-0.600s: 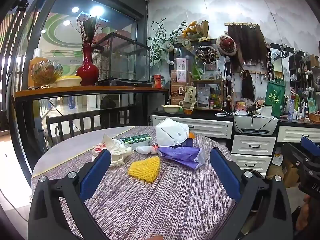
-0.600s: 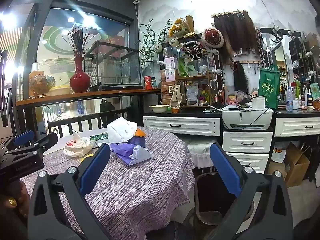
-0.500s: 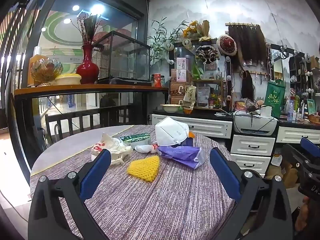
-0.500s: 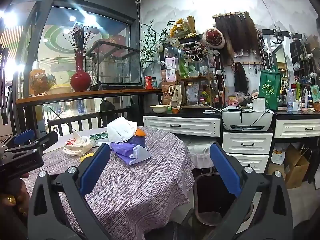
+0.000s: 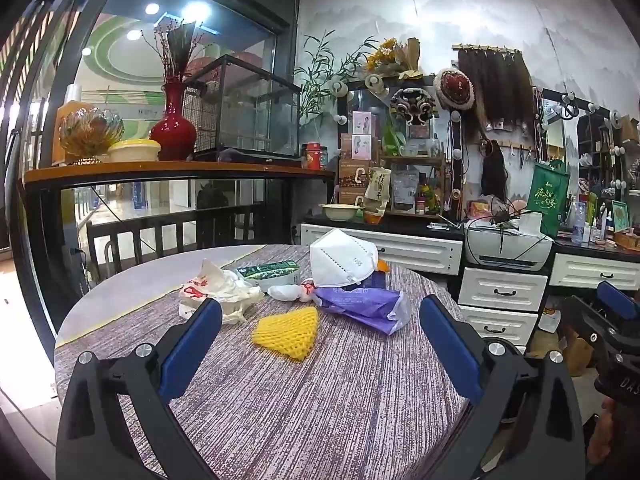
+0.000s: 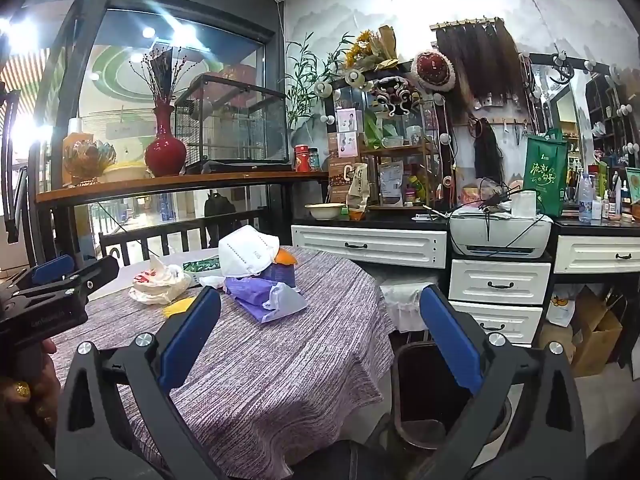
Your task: Collect trash
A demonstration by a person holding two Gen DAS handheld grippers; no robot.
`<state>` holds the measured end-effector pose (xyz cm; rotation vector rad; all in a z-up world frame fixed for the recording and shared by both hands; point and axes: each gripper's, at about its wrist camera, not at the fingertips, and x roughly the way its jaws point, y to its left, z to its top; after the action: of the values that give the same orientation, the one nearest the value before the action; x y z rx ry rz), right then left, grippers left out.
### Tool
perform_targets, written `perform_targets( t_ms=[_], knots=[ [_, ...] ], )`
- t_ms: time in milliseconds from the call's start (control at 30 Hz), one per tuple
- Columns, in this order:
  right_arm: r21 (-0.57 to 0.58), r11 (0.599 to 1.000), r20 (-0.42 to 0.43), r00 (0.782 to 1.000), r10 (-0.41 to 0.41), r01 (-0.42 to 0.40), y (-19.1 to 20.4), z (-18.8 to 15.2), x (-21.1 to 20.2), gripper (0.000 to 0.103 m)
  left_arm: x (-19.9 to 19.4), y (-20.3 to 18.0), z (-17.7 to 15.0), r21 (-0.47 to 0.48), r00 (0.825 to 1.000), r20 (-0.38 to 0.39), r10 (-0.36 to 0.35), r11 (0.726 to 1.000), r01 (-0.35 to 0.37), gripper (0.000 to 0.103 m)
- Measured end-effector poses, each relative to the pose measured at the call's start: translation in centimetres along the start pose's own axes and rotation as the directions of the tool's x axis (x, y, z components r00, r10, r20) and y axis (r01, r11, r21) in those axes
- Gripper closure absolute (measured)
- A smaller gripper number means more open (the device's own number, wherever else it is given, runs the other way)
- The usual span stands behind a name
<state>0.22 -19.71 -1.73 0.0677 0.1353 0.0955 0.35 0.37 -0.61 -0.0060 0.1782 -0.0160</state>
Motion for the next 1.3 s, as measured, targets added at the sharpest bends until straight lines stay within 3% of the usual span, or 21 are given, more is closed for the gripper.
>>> perform_targets(
  t_ms=[1300],
  knots=[
    [0.015, 1.0, -0.013, 1.0, 0.005, -0.005, -0.02, -0.03, 0.22, 0.005, 0.73, 0.22, -0.44, -0.013, 1.0, -0.011, -0.017, 1.0, 0.017, 0.005]
  ],
)
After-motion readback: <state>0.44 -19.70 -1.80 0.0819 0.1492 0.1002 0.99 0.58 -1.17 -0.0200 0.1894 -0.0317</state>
